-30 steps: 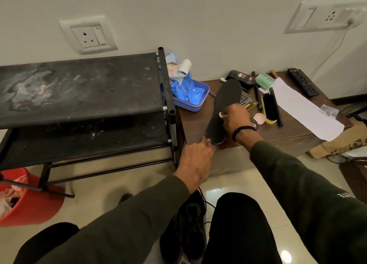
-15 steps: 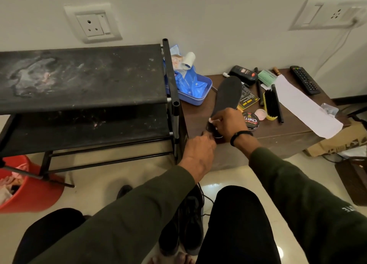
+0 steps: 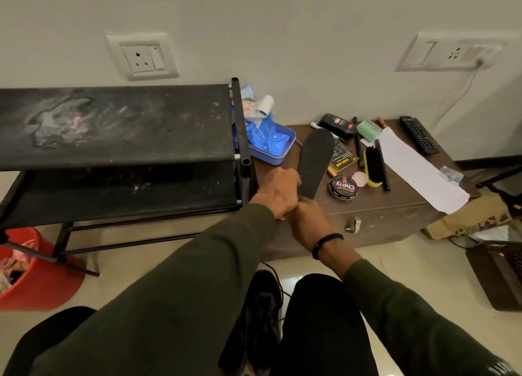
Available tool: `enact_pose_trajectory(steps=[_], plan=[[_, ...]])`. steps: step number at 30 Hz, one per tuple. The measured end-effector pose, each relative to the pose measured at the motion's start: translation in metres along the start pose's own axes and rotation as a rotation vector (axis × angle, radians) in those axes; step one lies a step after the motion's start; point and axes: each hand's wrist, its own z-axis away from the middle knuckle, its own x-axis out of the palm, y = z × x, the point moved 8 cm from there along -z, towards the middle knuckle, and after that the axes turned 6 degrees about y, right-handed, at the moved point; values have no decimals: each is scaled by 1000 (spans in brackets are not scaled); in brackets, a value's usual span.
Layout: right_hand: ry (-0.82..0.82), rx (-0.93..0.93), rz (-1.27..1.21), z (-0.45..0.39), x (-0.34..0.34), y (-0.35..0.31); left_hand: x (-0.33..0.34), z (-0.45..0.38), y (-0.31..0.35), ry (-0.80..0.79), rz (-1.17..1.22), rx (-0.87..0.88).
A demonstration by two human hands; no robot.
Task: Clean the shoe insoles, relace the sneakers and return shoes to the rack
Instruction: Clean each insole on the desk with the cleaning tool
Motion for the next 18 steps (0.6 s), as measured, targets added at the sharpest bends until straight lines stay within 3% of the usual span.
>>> enact_pose_trajectory(steps=[2,6,11,14,18], plan=[[8,17,-35,15,-9,4,17,-8,-19,-77,16,-67],[268,175,-127,2,-49,35,31,-17,-42,-77,57,-100],[141,314,25,-47,-31,63,24,-26,-33,-89,8,-89],[152,239,74,-33,-18,36,22,-29,-34,-127,-13,-98],[101,126,-37,-13,-7,16,22,-25,-31,-159,-82,-68]])
